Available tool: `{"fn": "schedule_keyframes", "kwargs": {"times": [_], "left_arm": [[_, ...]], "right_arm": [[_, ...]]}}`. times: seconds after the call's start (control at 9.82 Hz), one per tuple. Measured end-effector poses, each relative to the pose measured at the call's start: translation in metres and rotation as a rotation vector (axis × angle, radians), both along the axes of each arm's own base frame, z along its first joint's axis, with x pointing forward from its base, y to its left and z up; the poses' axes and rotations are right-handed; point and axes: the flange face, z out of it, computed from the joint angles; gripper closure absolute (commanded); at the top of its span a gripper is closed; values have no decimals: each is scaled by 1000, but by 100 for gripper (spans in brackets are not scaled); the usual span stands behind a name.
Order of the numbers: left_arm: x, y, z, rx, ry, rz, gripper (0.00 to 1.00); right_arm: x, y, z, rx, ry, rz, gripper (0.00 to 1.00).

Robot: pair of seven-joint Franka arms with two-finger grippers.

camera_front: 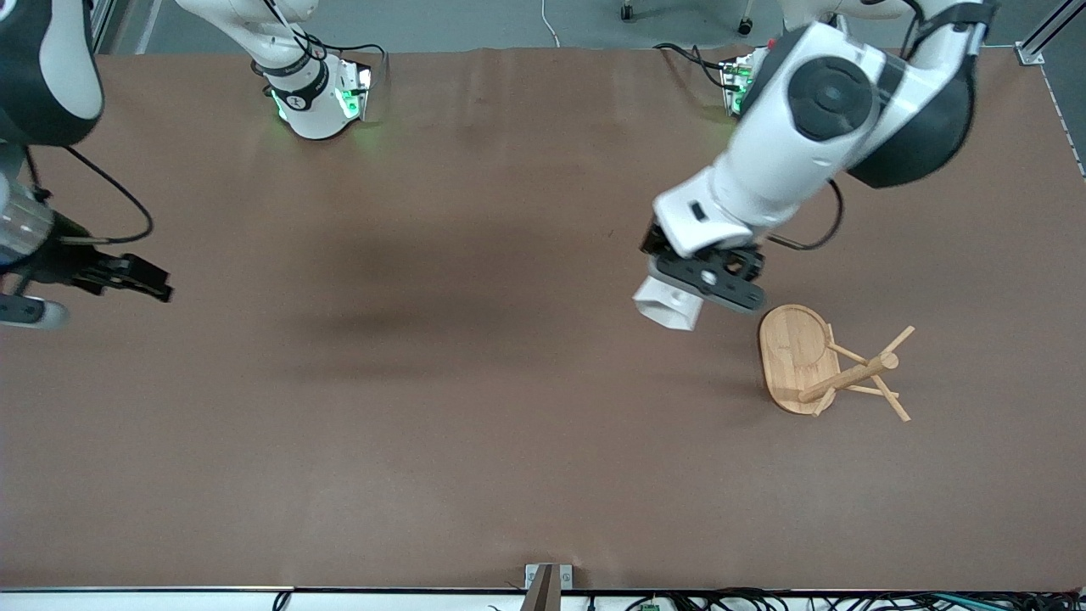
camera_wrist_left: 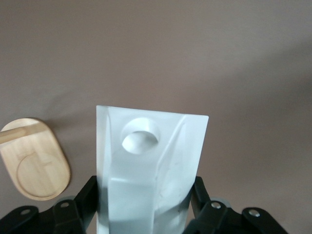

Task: Hang cup on rack
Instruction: 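Carry the cup with the left gripper over the wooden rack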

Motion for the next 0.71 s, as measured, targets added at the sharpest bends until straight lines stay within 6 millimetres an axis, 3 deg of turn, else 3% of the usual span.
{"fn": "schedule_keyframes", "kwargs": {"times": [0.2, 0.41, 0.51, 0.71], "left_arm": [[9, 26, -27, 9, 24, 87, 99], [9, 40, -46, 25, 54, 107, 99], [7, 42, -52, 31, 64, 113, 99], [6, 62, -56, 41, 73, 142, 99]], "right_arm": [[-16, -22, 37, 34, 18, -63, 0], [-45, -58, 68, 85, 41, -140, 0], [-56, -65, 75, 91, 59, -154, 0], [-60, -59, 78, 92, 72, -145, 0]]}}
